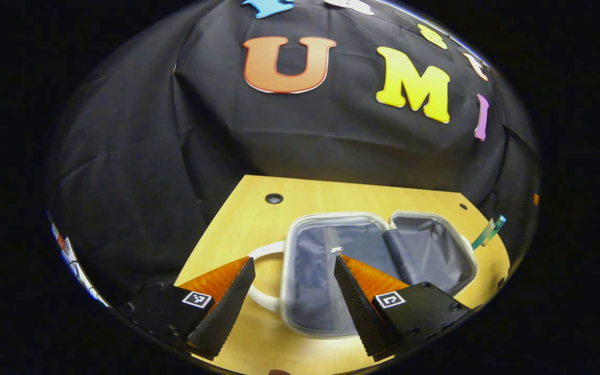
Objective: First open the suitcase, pack the skin care products into it, and then close the suitcase.
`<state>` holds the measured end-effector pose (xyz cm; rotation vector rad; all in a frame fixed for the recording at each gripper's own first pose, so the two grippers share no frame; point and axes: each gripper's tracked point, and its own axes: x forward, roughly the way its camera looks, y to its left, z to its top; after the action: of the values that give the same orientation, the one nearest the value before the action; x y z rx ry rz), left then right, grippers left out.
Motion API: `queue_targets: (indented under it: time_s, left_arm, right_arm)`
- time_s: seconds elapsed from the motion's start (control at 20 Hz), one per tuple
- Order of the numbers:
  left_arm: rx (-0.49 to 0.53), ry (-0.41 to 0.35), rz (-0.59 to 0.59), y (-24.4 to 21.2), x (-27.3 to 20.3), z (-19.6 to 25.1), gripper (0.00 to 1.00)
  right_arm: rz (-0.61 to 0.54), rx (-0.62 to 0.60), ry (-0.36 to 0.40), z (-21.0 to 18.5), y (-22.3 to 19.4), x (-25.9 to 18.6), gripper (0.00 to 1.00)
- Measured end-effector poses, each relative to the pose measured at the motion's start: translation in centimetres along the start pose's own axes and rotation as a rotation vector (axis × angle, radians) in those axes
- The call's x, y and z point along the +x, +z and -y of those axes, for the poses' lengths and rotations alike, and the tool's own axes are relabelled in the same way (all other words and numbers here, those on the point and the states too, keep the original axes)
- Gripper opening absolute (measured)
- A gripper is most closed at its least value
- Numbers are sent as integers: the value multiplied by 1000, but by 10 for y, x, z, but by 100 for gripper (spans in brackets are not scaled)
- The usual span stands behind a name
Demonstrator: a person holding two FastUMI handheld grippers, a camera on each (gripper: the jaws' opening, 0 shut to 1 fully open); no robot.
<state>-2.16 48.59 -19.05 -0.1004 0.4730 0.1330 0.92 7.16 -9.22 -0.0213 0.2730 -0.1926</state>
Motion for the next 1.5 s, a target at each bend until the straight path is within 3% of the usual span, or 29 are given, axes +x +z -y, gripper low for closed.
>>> queue_targets:
  time_s: [0.15, 0.4, 0.95, 1.15, 1.3, 1.35, 1.4, 1.45, 1.5]
  left_arm:
    - [-3, -78, 55, 16, -12, 79, 98]
    - [90, -214, 89, 26, -21, 221, 98]
    - [146, -529, 11, -39, 9, 488, 98]
    - [154, -545, -23, -64, 60, 539, 99]
    - [136, -494, -44, -83, 97, 548, 99]
    - [122, -468, -47, -89, 108, 548, 89]
    - [111, -453, -53, -95, 118, 550, 98]
    - [109, -432, -48, -98, 125, 549, 87]
    - [110, -418, -44, -103, 134, 549, 83]
  right_arm:
    - [23, 3, 53, 6, 4, 12, 79]
    - [15, -5, 145, 19, -10, 37, 79]
    - [-38, -47, 244, 64, -45, 78, 79]
    - [-73, -95, 268, 75, -69, 93, 79]
    - [-106, -118, 291, 80, -87, 104, 79]
    - [-116, -122, 298, 82, -94, 108, 79]
    - [-126, -127, 303, 83, -101, 112, 79]
    - [-135, -132, 310, 83, -108, 118, 79]
    - [-145, -141, 316, 82, -114, 123, 79]
